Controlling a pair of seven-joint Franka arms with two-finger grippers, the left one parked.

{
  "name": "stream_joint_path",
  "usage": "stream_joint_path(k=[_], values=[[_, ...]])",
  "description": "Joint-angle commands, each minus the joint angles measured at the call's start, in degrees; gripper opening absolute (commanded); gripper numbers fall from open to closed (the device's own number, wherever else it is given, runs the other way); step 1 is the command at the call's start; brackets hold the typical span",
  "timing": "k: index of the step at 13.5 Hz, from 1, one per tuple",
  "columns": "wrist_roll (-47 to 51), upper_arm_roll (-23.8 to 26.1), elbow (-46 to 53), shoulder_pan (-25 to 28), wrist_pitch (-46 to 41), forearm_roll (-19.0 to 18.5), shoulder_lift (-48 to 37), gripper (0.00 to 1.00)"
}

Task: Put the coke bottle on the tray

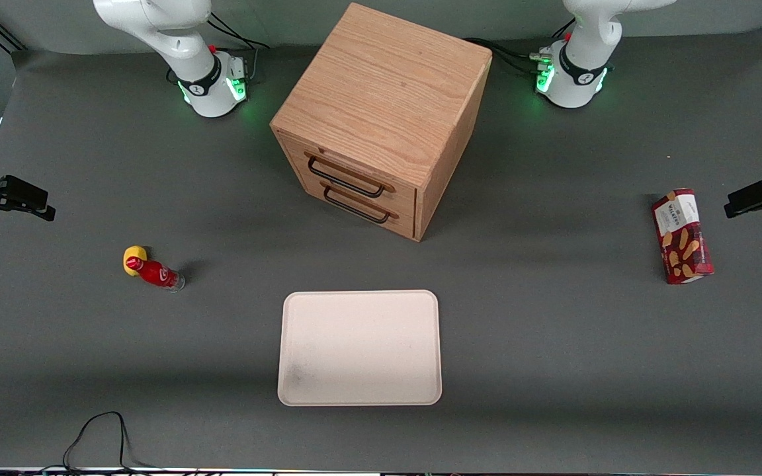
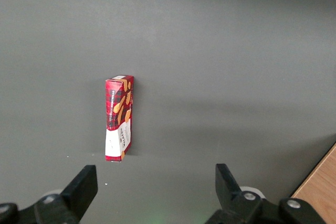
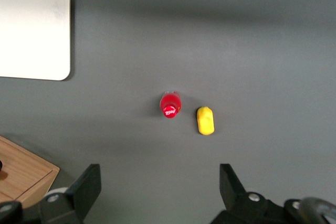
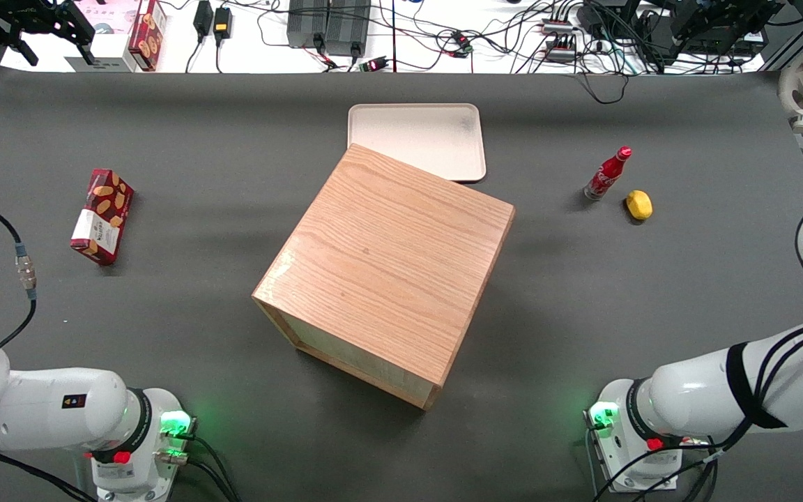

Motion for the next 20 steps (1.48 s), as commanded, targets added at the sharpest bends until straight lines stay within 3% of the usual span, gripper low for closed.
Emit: stream_joint_path(k=[1,8,14,20], values=[[-1.6,-0.9,-0.6,0.5,-1.1,-1.1,-1.2,1.00],[-4.3,-2.4,-10.4,0.4,2.3,-1.1,-9.0,1.00],[-5.0,-3.1,-11.9,0.4,4.1,-0.8,-7.8,1.00],[-4.9,-3.1,-23.7,0.5,17.8,-0.4,-6.8,1.00]])
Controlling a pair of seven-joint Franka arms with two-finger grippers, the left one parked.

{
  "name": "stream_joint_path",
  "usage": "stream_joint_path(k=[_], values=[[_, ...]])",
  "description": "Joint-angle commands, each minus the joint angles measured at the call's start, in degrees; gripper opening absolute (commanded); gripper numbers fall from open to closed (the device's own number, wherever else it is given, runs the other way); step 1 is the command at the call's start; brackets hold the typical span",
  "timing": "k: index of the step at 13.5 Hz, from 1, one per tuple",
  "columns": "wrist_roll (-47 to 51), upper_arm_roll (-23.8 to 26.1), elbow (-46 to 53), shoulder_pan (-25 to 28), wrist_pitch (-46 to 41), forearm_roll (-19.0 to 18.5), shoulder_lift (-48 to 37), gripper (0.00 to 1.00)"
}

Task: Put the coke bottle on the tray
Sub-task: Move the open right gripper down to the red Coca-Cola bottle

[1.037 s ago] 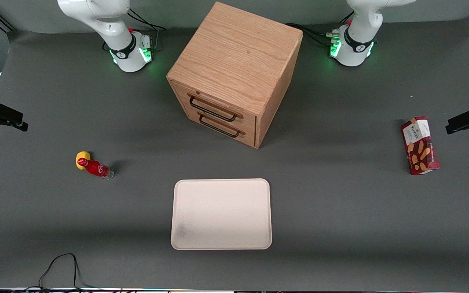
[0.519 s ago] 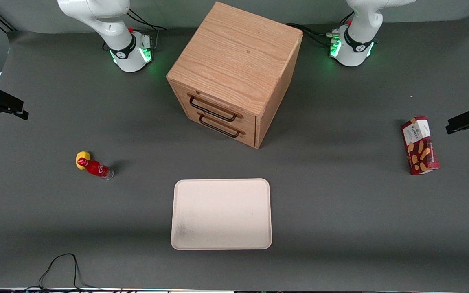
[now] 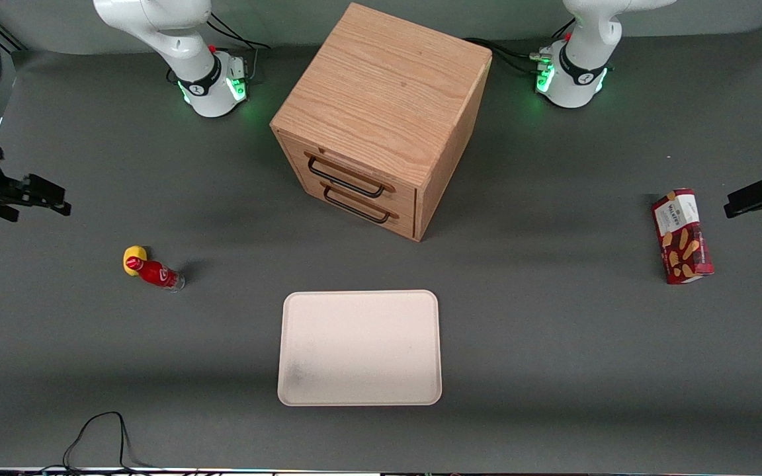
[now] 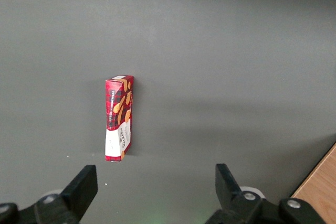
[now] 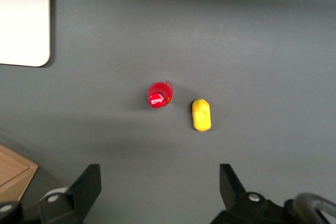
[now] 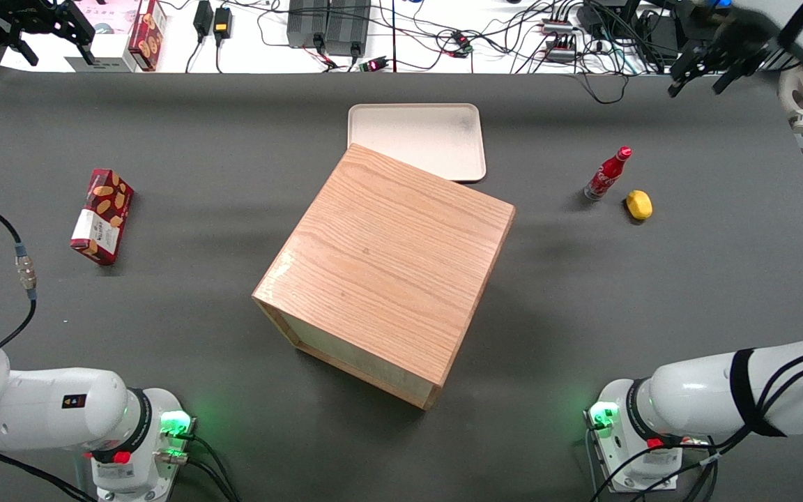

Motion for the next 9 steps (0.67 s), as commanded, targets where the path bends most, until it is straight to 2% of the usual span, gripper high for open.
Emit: stream_joint_path(k=[1,9], values=[[-1.1,-0.4,-5.6,0.5,6.6,-0.3,-0.1,1.00],[-1.3,-0.3,-17.5,0.8,25.1,3.6,3.3,1.00]])
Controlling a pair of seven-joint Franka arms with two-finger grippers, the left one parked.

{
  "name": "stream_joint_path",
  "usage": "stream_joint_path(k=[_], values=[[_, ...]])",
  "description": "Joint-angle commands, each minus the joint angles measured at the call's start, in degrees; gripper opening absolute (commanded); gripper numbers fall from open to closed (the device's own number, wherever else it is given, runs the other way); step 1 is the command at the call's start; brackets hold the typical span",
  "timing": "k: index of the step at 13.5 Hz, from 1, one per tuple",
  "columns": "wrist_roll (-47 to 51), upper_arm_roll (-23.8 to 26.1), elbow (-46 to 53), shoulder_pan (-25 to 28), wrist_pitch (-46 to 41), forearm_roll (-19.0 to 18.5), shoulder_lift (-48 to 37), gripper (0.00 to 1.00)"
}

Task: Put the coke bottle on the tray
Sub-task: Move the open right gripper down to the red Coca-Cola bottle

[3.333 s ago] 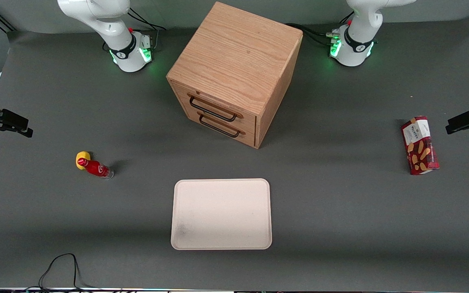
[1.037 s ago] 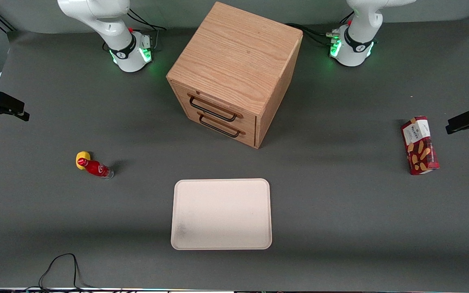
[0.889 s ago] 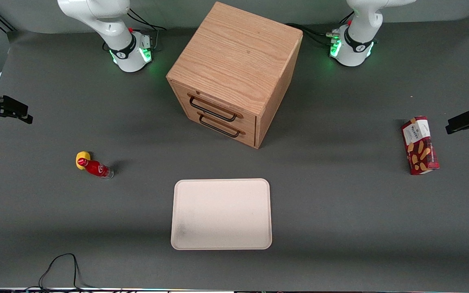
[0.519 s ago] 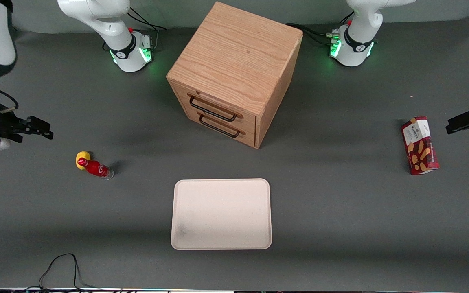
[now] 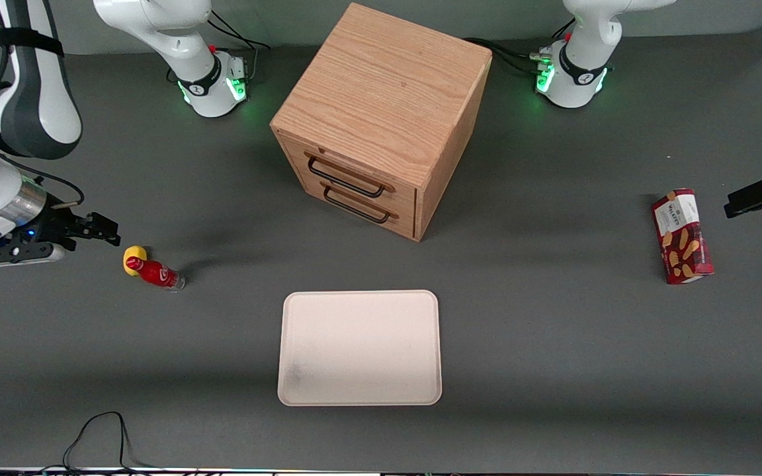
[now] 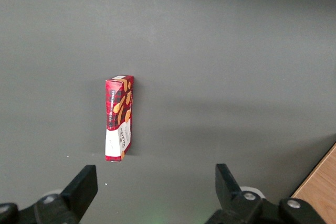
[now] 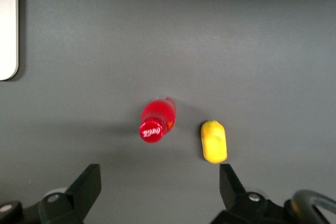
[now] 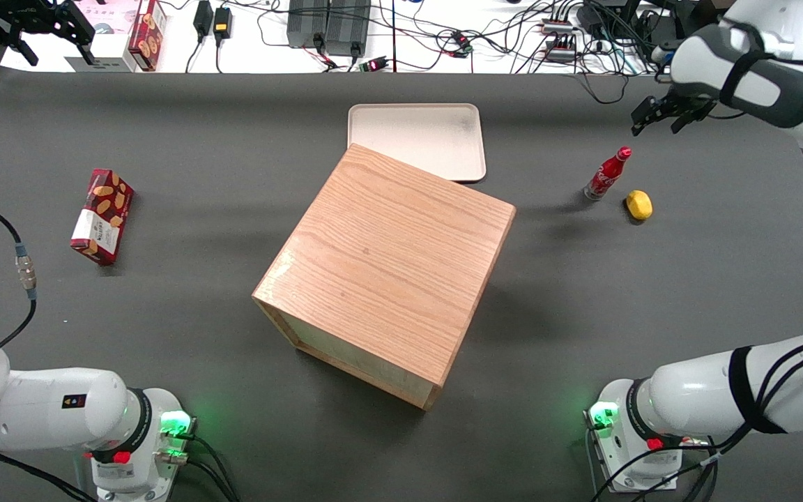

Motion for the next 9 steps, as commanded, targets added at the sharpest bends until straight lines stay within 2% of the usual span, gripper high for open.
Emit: stream_joint_path(k=[1,6,9], values=[[-1.3,-0.4,-2.0,1.3,4.7,1.5,1.6,1.00],[-1.4,-0.4,-4.5,2.1,13.7,1.5,6.2,1.00],[-1.5,-0.3,-4.5,2.2,15.1,2.1,8.1,1.00]])
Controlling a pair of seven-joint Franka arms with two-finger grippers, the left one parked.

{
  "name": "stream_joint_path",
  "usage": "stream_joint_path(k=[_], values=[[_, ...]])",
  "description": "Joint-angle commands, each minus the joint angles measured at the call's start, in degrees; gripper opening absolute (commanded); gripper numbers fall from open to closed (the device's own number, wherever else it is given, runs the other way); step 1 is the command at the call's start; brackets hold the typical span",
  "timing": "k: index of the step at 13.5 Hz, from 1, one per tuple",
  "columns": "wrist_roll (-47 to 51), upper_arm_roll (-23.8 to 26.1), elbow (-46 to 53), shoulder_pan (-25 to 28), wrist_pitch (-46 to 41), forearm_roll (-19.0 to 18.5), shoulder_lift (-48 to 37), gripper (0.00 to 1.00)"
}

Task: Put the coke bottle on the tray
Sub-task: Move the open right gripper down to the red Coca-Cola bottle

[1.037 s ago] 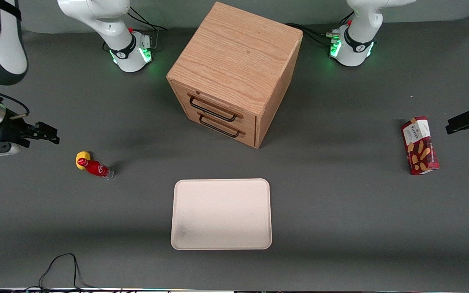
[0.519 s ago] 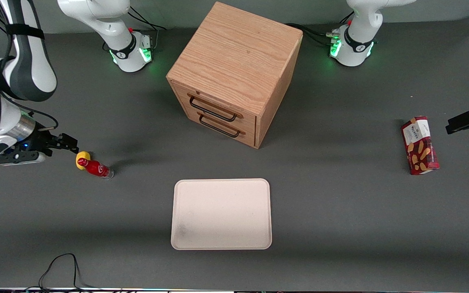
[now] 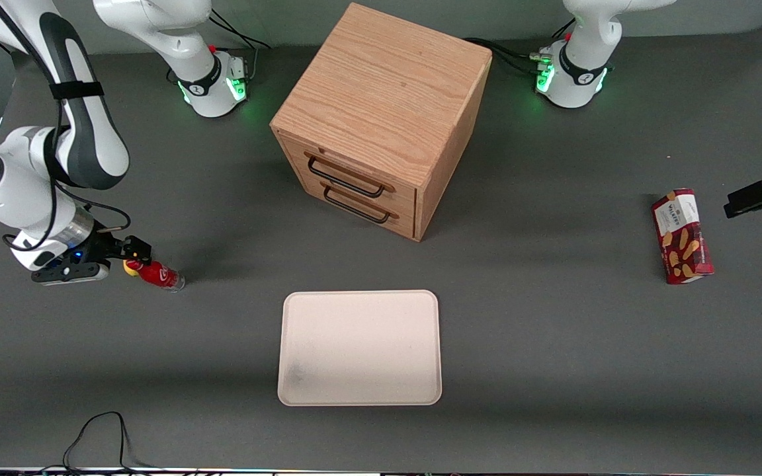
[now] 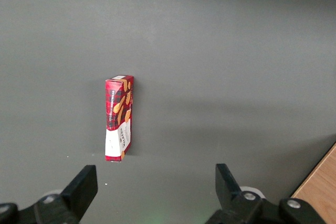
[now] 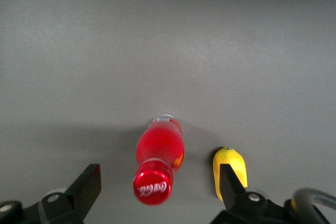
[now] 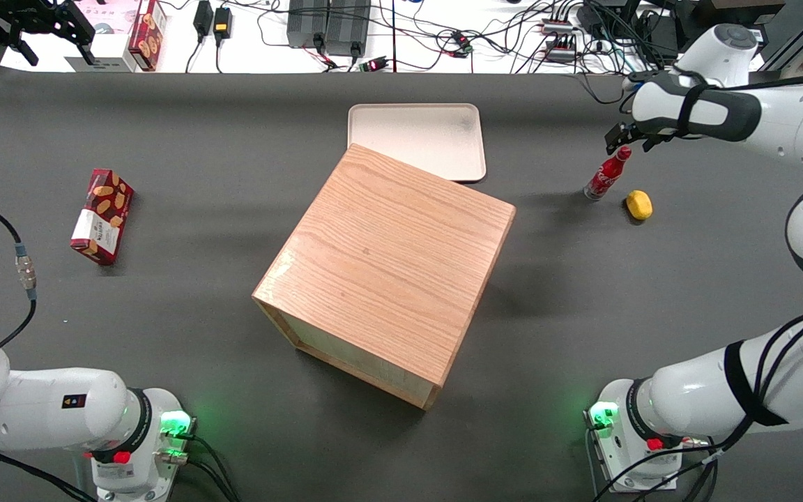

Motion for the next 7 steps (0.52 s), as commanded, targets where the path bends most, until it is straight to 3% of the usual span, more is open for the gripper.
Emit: stream_joint_path(k=[1,5,7], values=[[-1.5,-0.4,-0.1,0.7,1.4,1.9,1.1,1.00],[-1.5,-0.3,-0.1,0.7,0.8,2.1,1.4,0.99],[-1.5,-0.2,-0.1,0.7,0.4,2.1,1.3,0.73]])
